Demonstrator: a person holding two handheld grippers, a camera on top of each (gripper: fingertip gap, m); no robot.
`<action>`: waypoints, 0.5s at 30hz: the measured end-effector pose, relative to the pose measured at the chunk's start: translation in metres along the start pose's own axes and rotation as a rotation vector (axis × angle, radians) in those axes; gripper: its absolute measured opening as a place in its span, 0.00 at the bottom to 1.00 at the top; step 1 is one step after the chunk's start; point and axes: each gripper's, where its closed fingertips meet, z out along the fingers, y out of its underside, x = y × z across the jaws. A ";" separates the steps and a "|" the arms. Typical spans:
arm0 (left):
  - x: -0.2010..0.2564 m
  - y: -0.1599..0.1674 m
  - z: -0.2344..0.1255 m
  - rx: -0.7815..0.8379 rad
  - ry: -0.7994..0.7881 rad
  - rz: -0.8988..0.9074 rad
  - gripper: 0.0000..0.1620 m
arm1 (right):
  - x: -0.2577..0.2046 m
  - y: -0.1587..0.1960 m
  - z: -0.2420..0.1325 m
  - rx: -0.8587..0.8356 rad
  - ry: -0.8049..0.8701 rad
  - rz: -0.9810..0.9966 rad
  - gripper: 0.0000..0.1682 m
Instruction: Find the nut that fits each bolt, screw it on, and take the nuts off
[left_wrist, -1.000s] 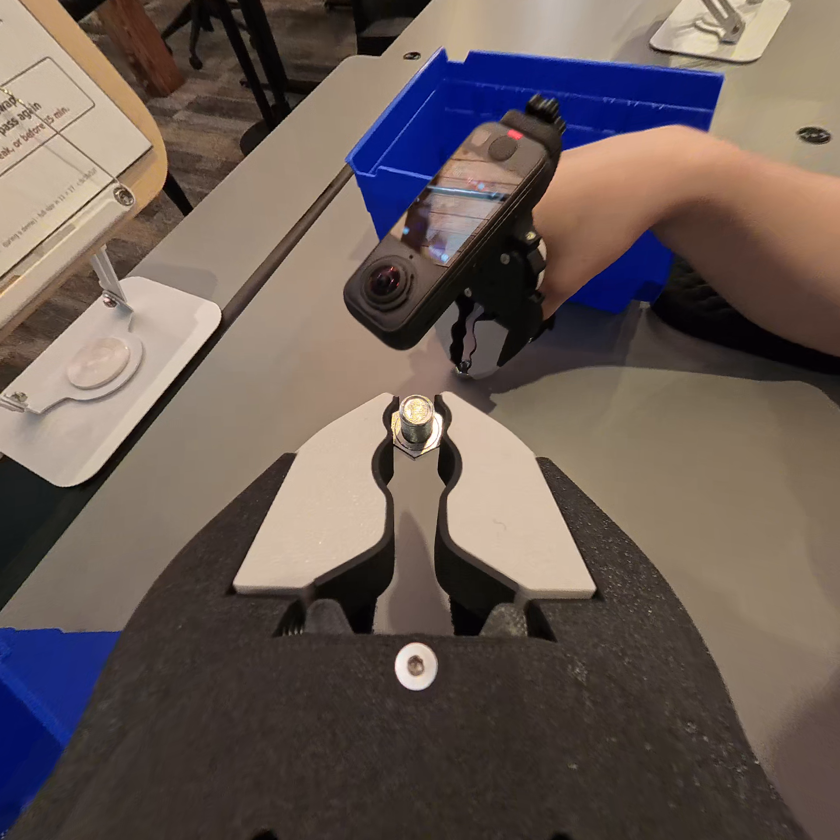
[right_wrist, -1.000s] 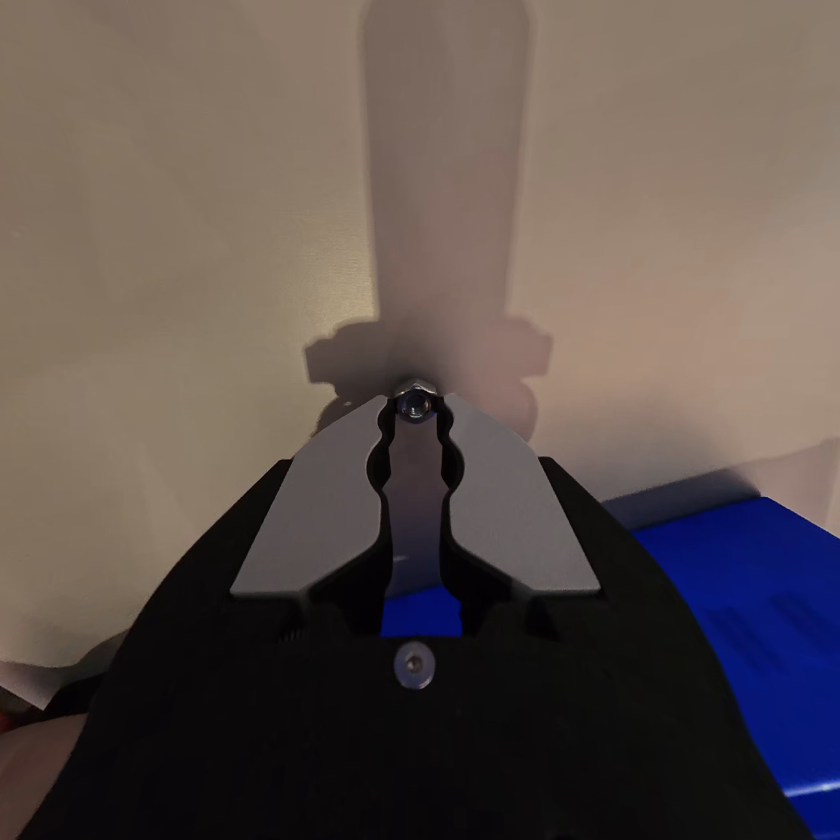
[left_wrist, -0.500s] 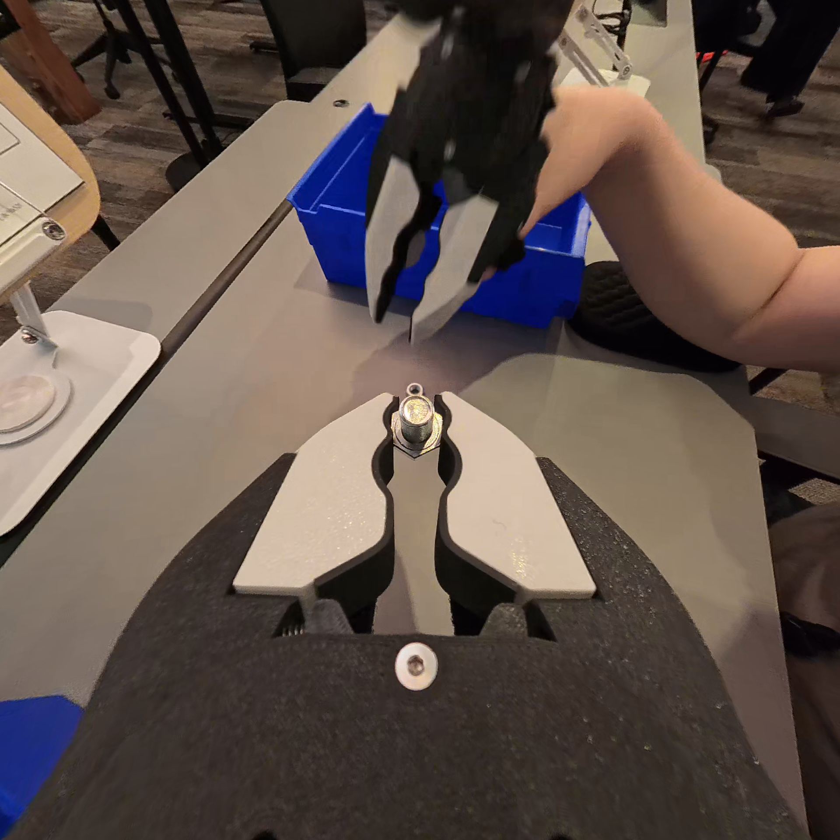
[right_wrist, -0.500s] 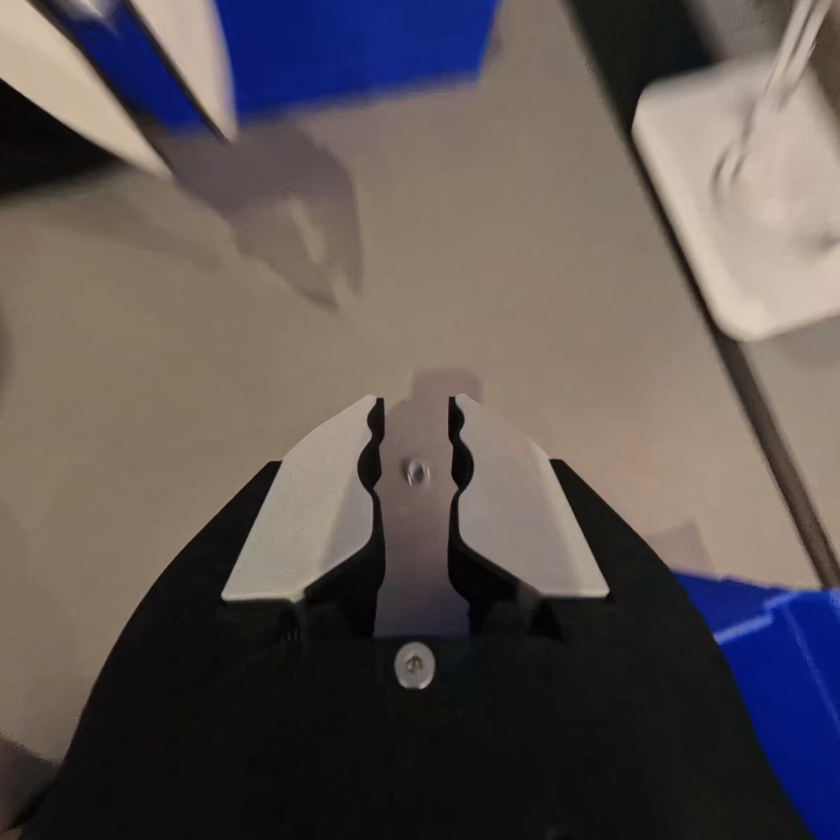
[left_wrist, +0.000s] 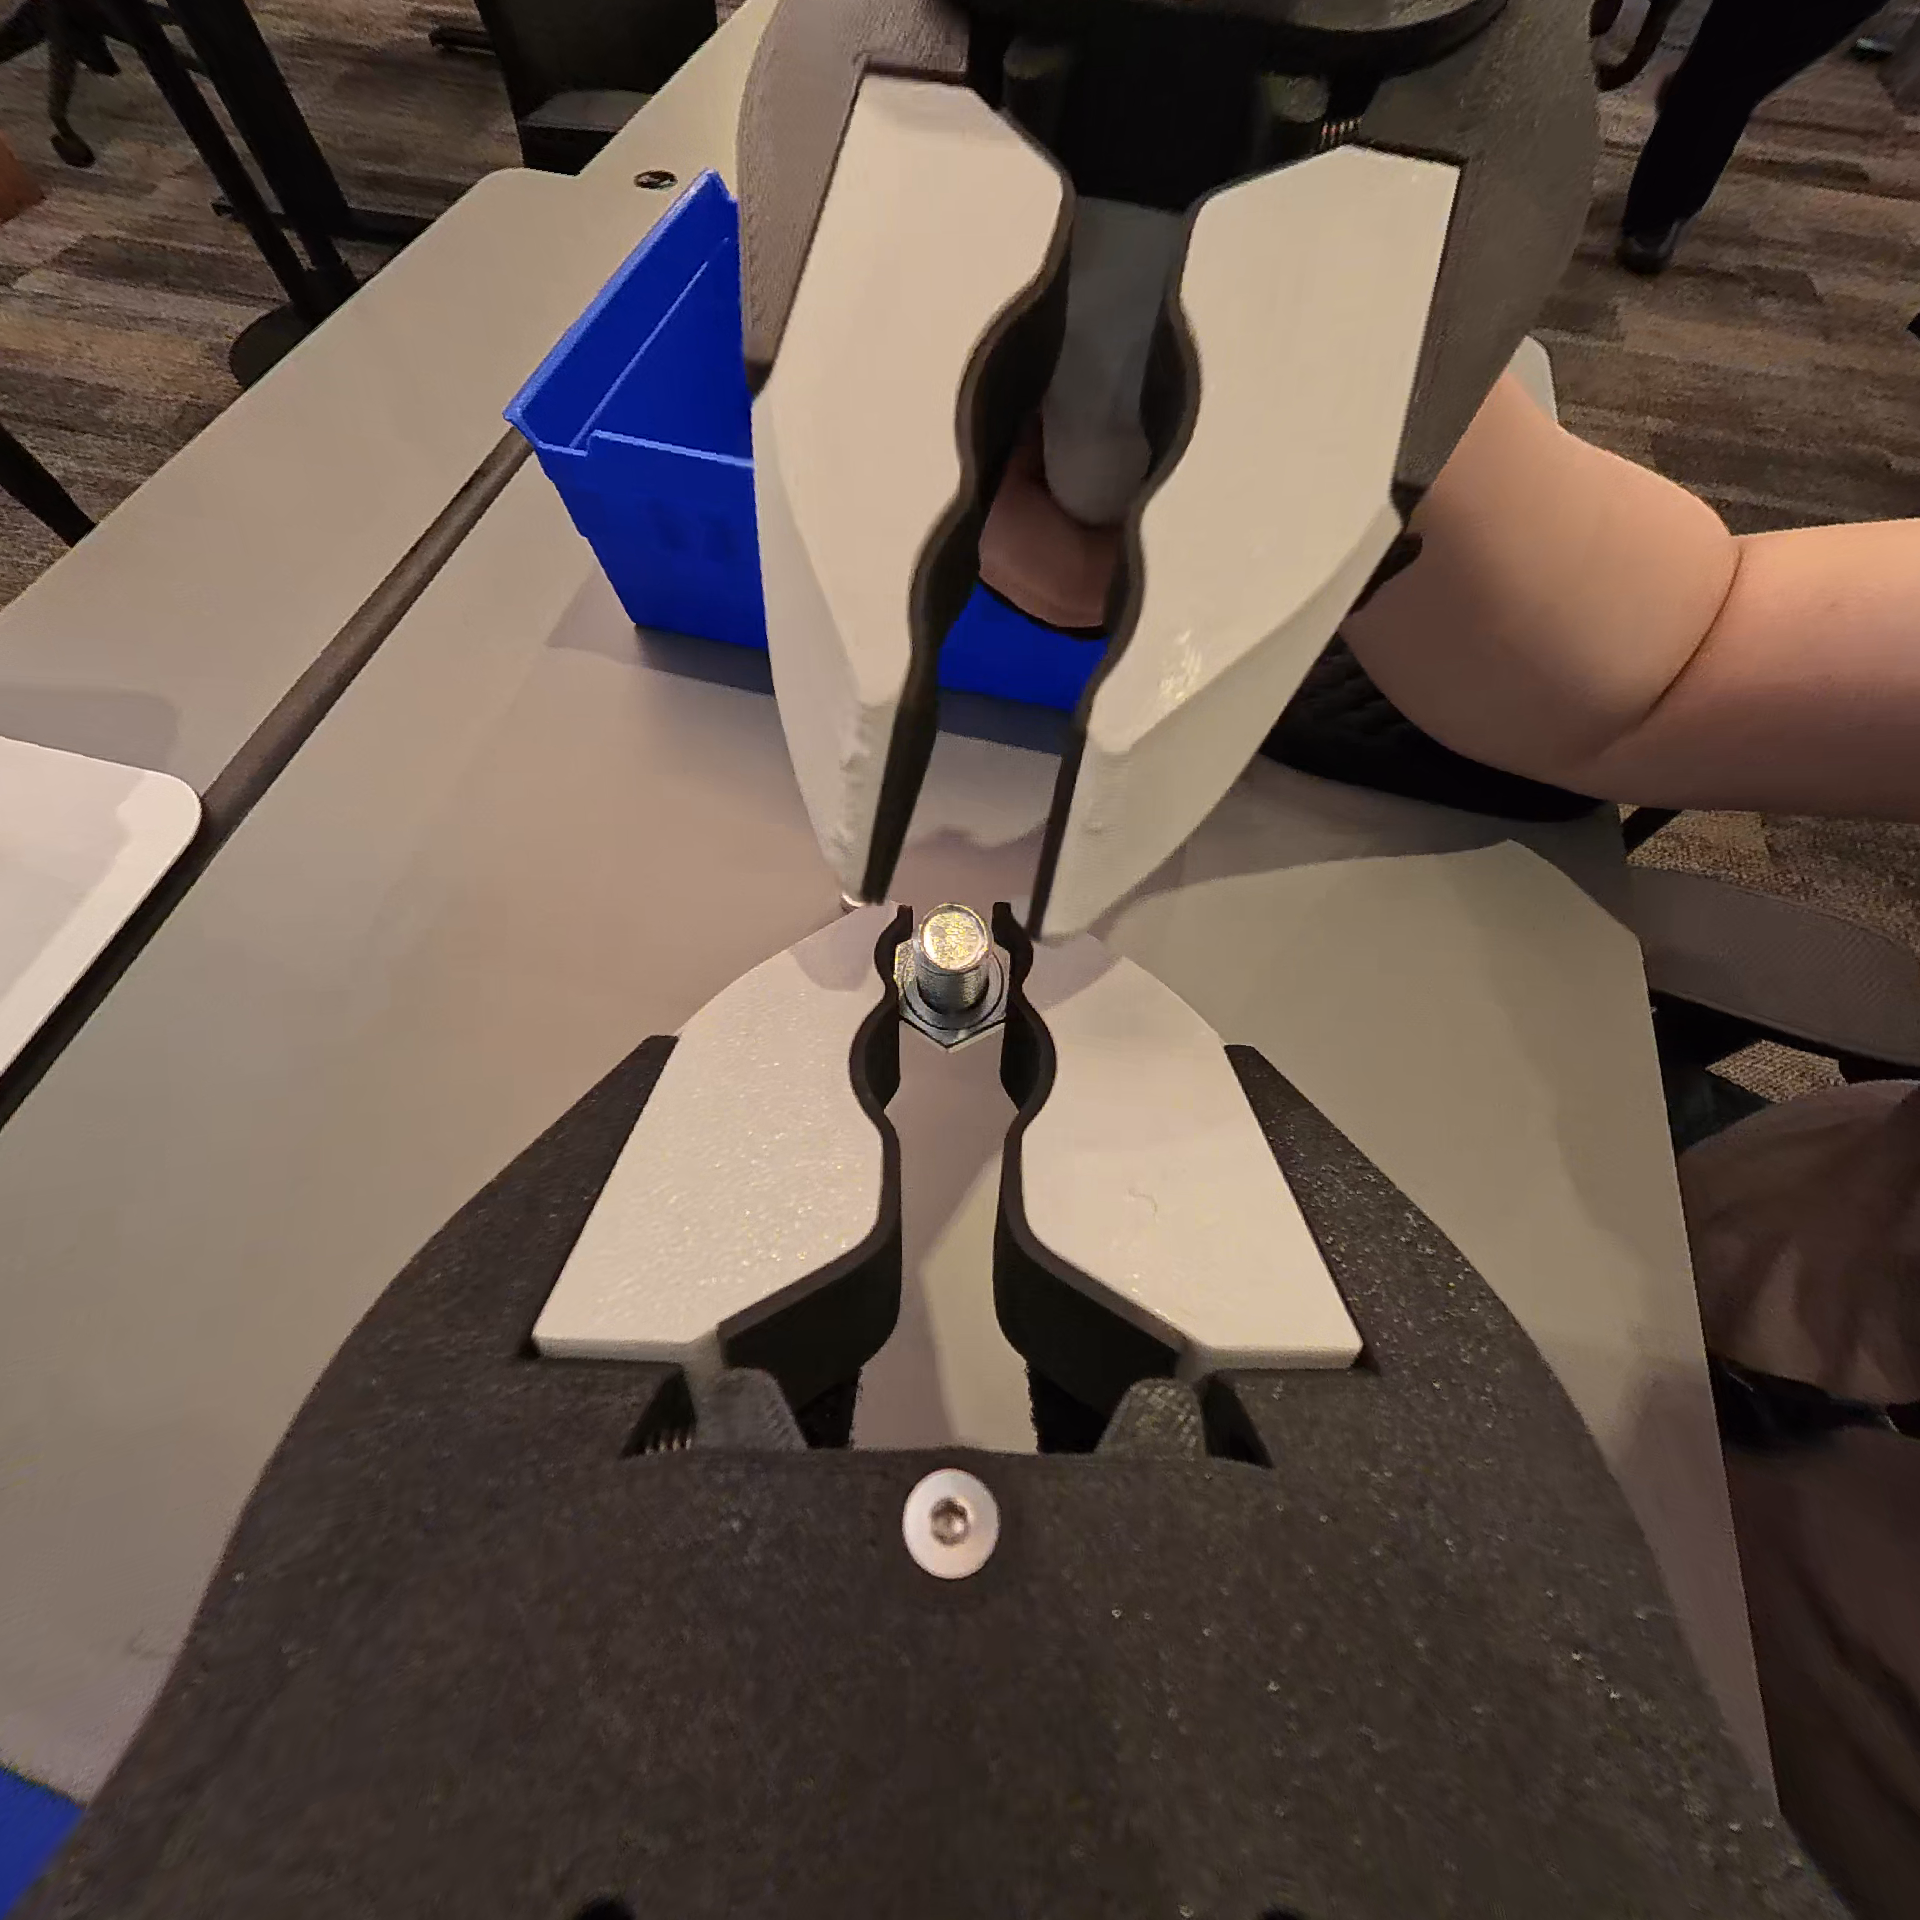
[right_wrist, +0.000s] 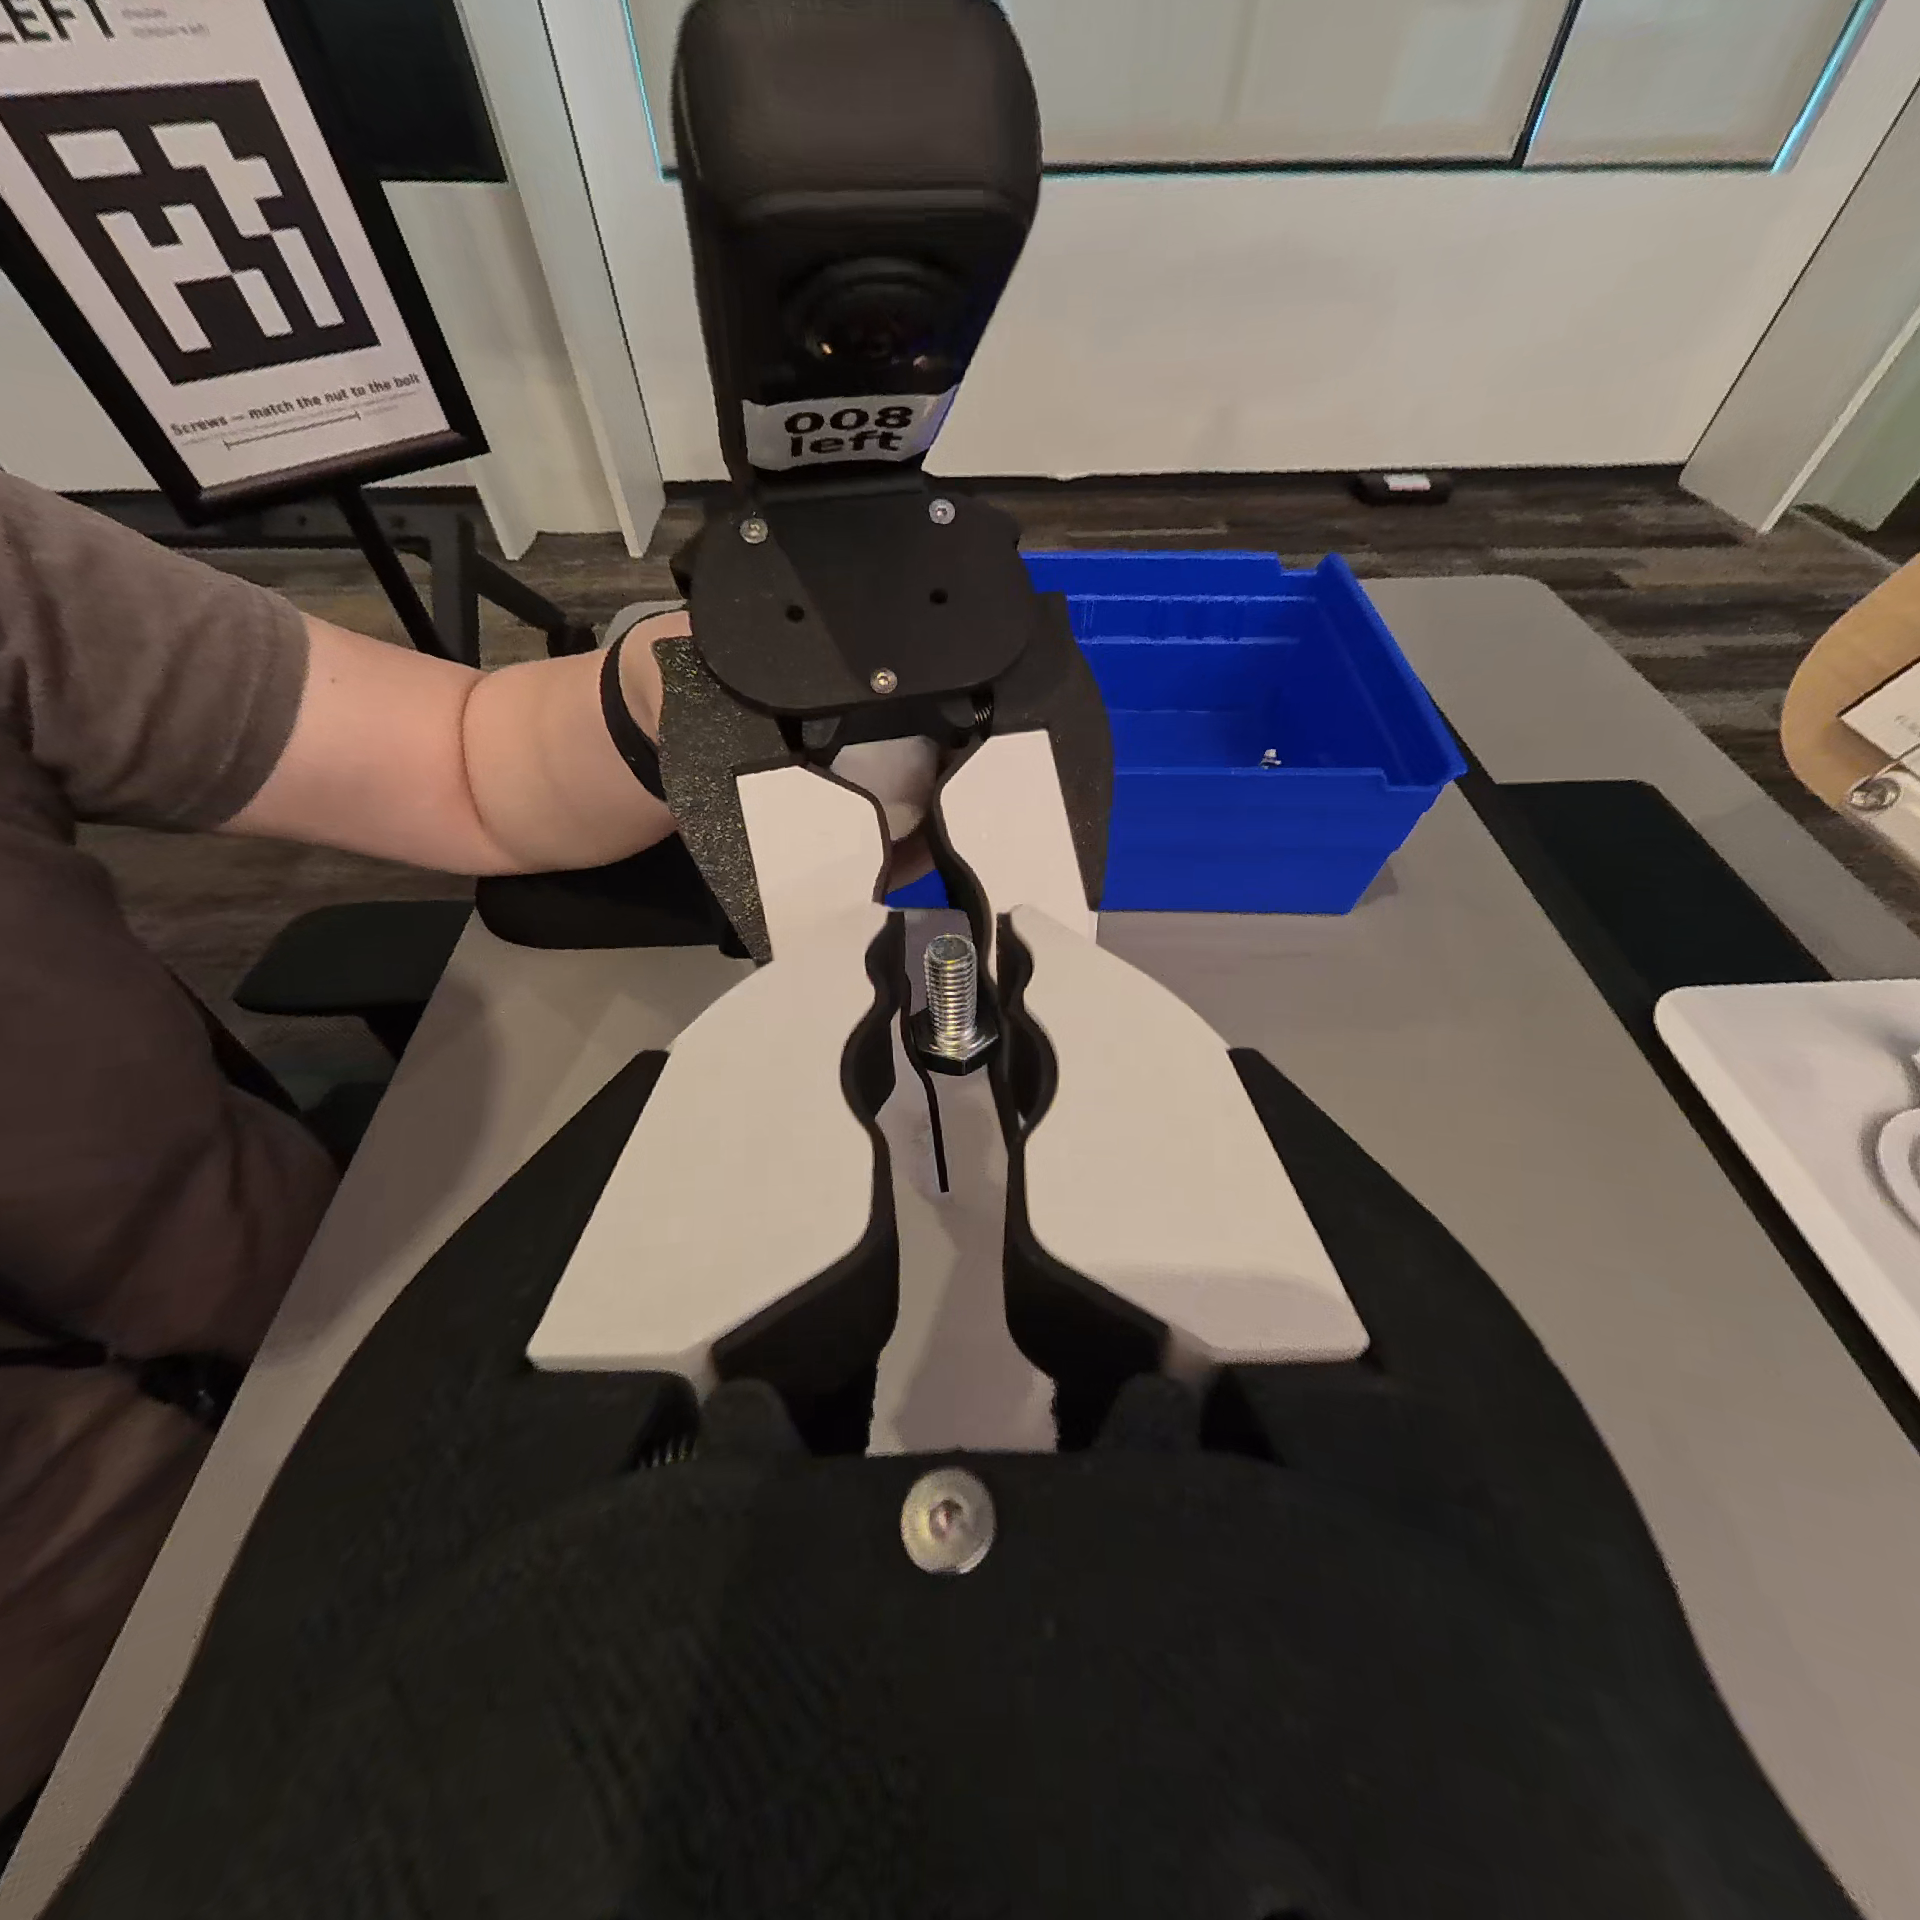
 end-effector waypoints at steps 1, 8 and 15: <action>0.000 0.000 0.000 0.001 0.002 0.000 0.09 | 0.000 0.002 0.001 -0.012 -0.002 0.002 0.11; 0.004 -0.003 0.000 0.021 0.017 0.016 0.09 | -0.003 0.008 0.005 -0.054 -0.011 -0.024 0.06; 0.012 -0.025 -0.003 0.199 0.082 0.006 0.10 | -0.006 -0.008 -0.007 0.036 -0.042 -0.010 0.06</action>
